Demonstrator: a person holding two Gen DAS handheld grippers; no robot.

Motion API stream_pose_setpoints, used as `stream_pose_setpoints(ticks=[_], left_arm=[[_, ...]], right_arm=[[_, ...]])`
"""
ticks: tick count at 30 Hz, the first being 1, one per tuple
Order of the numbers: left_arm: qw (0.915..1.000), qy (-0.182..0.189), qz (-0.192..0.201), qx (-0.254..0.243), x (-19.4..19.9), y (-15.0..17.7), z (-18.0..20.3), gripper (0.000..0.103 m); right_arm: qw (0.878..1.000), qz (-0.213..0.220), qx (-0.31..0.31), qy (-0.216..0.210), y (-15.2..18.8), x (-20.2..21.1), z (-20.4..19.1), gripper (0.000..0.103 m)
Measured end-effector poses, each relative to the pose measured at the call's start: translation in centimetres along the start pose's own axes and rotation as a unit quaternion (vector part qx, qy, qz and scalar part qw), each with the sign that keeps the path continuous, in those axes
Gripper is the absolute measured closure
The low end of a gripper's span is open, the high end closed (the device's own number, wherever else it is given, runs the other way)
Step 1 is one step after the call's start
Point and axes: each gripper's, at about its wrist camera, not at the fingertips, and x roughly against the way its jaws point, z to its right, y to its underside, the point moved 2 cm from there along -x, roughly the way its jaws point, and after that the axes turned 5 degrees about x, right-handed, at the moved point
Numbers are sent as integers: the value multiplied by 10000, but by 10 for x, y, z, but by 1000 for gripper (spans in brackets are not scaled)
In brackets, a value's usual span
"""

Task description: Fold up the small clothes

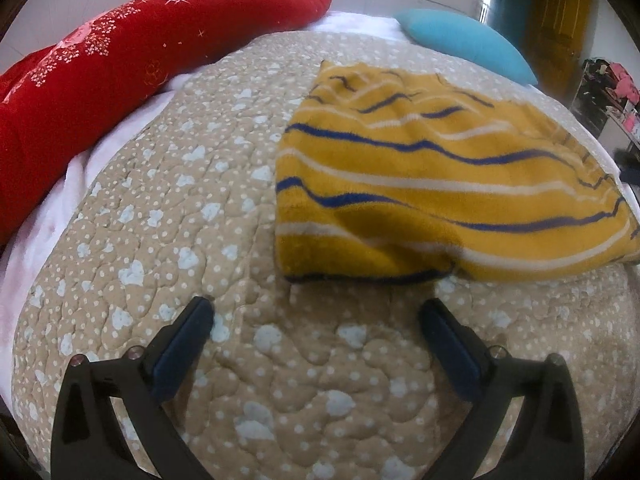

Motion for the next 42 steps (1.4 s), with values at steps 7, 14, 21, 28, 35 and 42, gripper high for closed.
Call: stream_pose_setpoints(ticks=[7,14,21,28,35,42], left_arm=[[10000,9,47,15,3,2,-1,0],[10000,15,64,21,2,2,-1,0],[10000,-49,51,-12,2,3,0,0],[9994,-317,89,-143,4,4,3,0],[9989,-438,86,-166,4,3,3,0],[9989,-431,97,-164,4,3,3,0]], right_arm=[[9987,-172,438,205,63,-16,-15,58],[9996,57,-132,241,87,3,5,58],[9954,551,-286,725,129,44,-1,43],[9930,526,154,1047,159,20,1,29],[9926,499,686,864,163,7,-15,2],[9942,597,633,633,165,8,-12,0]])
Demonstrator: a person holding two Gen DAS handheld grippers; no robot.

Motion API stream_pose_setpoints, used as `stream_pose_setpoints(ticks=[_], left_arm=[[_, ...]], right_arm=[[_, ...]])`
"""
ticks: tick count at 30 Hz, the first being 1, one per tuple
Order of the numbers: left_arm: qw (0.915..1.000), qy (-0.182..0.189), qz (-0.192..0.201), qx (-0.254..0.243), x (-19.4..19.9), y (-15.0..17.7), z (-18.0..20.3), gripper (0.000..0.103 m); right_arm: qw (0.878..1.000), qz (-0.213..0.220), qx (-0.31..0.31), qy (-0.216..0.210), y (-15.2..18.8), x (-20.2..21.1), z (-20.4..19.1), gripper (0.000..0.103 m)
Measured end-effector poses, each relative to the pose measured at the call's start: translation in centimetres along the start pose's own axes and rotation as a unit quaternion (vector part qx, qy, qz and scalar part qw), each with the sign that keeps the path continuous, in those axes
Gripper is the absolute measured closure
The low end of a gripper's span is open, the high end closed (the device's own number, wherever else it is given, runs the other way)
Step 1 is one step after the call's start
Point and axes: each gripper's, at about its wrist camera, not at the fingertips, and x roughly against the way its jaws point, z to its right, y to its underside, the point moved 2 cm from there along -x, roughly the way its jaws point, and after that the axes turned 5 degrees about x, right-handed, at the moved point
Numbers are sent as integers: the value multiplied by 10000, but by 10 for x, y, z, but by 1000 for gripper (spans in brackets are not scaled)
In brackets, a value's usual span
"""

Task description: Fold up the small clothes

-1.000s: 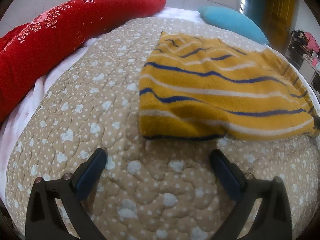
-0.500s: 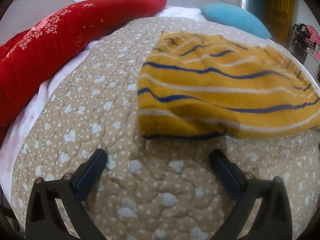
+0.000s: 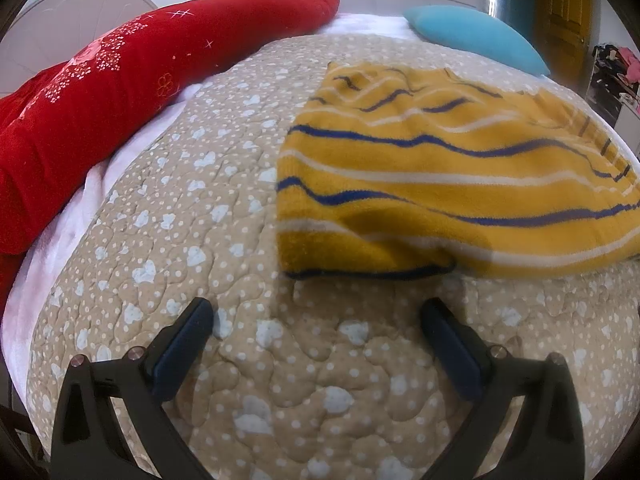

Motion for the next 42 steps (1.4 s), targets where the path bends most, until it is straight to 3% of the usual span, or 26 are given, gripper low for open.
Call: stream_pose_setpoints(ticks=[7,16,42], left_arm=[[10000,44,3,17,0,0,-1,0],[10000,50,53,36,2,1,0,0],[9998,123,84,109,3,2,-1,0]], right_arm=[[9998,53,-95,-160,1,3,4,0],[9993,-151,137,313,-2,-5,-7,0],[9993,-111,144,318,-1,-5,-6,0]])
